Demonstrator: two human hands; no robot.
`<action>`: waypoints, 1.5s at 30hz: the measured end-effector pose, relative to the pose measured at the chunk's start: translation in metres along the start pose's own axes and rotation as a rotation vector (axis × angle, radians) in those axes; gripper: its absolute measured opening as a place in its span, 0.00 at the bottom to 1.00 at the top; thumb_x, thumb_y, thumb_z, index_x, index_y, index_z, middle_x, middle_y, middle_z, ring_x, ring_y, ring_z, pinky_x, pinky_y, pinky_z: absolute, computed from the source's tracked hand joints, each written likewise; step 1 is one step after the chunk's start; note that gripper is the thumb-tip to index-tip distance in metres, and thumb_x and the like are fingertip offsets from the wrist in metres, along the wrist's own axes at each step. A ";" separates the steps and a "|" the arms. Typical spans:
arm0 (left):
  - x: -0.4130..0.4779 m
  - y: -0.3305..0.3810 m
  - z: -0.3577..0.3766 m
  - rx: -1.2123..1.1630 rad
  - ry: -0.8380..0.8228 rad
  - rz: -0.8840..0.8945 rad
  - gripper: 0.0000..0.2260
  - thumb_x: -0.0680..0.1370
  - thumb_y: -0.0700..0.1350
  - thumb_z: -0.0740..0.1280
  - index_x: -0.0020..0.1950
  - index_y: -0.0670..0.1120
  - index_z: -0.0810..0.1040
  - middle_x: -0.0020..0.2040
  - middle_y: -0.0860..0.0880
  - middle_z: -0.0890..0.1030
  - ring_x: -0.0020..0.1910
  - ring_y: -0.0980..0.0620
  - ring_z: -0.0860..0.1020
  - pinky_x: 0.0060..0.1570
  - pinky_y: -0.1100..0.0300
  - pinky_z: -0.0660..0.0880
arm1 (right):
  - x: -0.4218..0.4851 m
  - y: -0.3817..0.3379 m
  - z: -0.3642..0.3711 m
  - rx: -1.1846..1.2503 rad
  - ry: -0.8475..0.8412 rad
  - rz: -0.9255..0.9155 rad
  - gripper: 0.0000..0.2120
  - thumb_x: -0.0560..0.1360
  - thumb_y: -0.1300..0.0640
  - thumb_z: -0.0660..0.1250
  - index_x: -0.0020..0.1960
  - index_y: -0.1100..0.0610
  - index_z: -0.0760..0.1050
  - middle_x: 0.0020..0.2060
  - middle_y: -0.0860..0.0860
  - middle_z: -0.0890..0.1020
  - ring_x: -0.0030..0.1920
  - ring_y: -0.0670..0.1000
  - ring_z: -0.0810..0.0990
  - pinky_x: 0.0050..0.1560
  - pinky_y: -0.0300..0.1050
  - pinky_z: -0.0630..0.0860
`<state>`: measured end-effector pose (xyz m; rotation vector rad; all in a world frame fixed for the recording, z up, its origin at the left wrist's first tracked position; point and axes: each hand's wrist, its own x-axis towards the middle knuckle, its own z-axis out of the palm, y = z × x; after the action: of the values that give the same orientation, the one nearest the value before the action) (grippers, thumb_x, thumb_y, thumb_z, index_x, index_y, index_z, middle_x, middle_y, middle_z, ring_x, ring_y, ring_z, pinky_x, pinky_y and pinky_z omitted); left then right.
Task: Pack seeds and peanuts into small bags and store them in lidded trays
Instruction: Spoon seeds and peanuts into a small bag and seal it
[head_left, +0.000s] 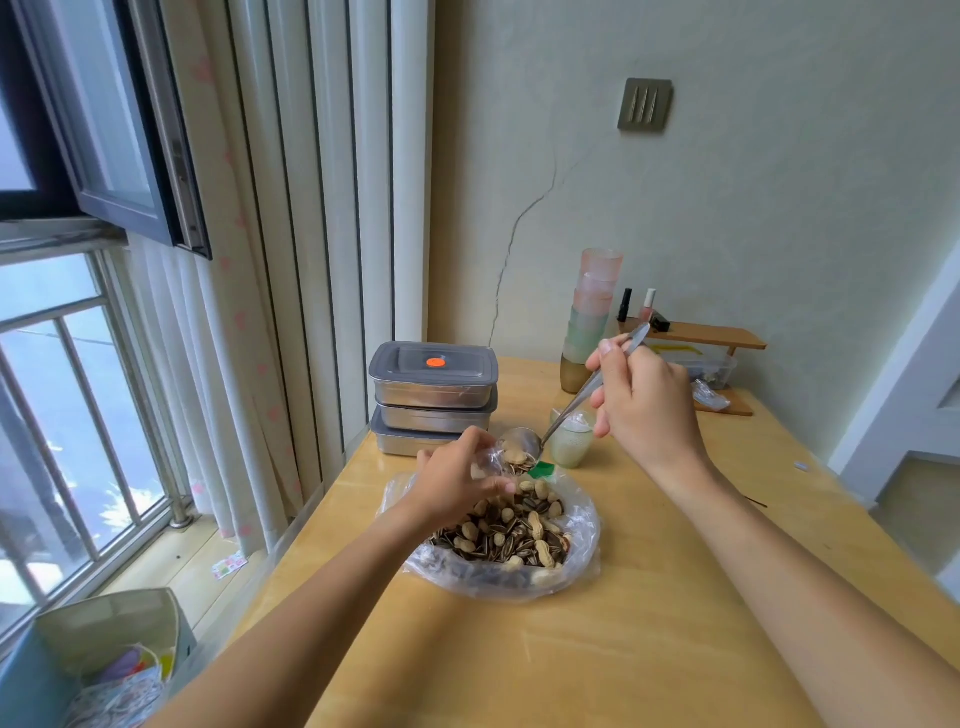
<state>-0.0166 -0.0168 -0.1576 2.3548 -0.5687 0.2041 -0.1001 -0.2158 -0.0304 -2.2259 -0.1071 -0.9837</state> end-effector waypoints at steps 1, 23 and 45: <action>0.000 0.001 0.000 -0.011 0.010 -0.002 0.34 0.71 0.65 0.73 0.71 0.49 0.71 0.65 0.54 0.80 0.66 0.53 0.76 0.63 0.52 0.61 | 0.000 -0.001 0.000 -0.001 0.006 -0.015 0.17 0.87 0.56 0.56 0.46 0.58 0.79 0.24 0.48 0.79 0.25 0.44 0.80 0.34 0.26 0.70; 0.009 0.018 0.008 -0.143 0.154 -0.242 0.22 0.72 0.66 0.74 0.41 0.54 0.66 0.38 0.58 0.75 0.41 0.54 0.73 0.50 0.51 0.67 | -0.006 -0.040 0.000 -0.085 -0.188 -0.553 0.17 0.86 0.48 0.54 0.52 0.58 0.75 0.32 0.46 0.74 0.29 0.49 0.76 0.33 0.52 0.76; -0.003 0.013 -0.004 -0.374 0.161 -0.092 0.15 0.79 0.55 0.73 0.58 0.48 0.77 0.52 0.55 0.85 0.48 0.59 0.83 0.49 0.57 0.81 | -0.006 -0.032 -0.013 -0.060 -0.044 -0.470 0.13 0.86 0.56 0.60 0.51 0.62 0.79 0.29 0.42 0.74 0.30 0.47 0.81 0.33 0.44 0.77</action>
<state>-0.0250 -0.0217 -0.1476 1.9752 -0.3819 0.2220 -0.1234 -0.1988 -0.0105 -2.3279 -0.6526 -1.1919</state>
